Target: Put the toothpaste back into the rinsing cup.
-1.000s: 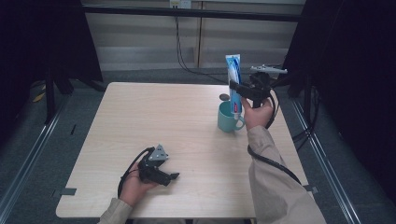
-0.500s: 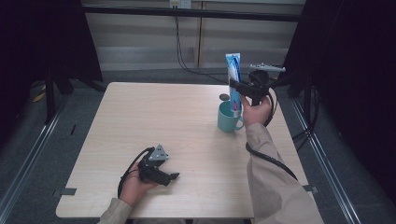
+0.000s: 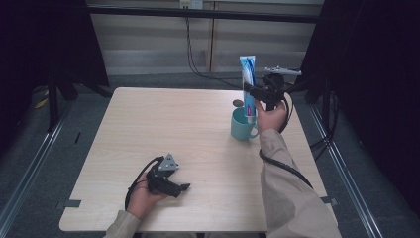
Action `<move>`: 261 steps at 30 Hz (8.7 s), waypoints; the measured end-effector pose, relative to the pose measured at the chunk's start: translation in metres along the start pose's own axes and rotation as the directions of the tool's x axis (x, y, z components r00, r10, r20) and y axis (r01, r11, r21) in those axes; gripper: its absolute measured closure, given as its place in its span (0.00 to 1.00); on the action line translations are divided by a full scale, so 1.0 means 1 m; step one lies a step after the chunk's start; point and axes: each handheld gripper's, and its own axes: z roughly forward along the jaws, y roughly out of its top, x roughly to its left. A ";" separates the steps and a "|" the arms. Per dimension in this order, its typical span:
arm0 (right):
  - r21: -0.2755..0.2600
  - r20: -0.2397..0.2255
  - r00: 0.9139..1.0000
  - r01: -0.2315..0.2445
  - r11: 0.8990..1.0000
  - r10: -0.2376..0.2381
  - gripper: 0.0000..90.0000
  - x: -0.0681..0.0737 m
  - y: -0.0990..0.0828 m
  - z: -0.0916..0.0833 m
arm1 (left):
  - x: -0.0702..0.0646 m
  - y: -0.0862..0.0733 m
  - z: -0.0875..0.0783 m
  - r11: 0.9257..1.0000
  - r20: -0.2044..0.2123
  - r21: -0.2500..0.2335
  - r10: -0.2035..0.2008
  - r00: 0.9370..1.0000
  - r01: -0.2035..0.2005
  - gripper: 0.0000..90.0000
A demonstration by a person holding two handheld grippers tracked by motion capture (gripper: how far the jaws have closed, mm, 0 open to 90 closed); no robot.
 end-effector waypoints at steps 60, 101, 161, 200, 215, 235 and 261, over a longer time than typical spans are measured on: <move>0.029 0.062 0.998 0.007 1.000 -0.009 0.82 -0.006 -0.013 0.033 | 0.000 0.000 0.000 1.000 0.003 0.003 0.003 1.000 -0.003 0.16; 0.060 0.076 0.997 0.009 0.998 -0.013 0.81 -0.012 -0.036 0.048 | 0.000 0.000 0.000 1.000 0.001 -0.002 0.004 1.000 -0.004 0.16; 0.154 0.049 0.999 0.011 0.988 -0.019 0.78 -0.018 -0.075 0.041 | 0.000 0.000 0.000 1.000 0.002 -0.001 0.003 1.000 -0.003 0.16; 0.174 0.051 0.998 0.031 0.984 -0.040 0.30 -0.013 -0.067 0.040 | 0.000 0.000 0.000 1.000 0.001 -0.001 0.005 1.000 -0.005 0.16; 0.175 0.004 0.998 0.055 0.983 -0.057 0.21 -0.010 -0.061 0.034 | 0.000 0.000 0.000 1.000 0.001 -0.001 0.005 1.000 -0.005 0.16; 0.183 -0.031 0.998 0.065 0.981 -0.060 0.18 -0.009 -0.061 0.021 | 0.000 0.000 0.000 1.000 0.003 0.001 0.008 1.000 -0.008 0.16; 0.204 -0.136 0.987 0.114 0.972 -0.088 0.18 0.007 -0.061 0.001 | 0.000 0.000 -0.001 1.000 0.005 0.004 0.008 1.000 -0.008 0.16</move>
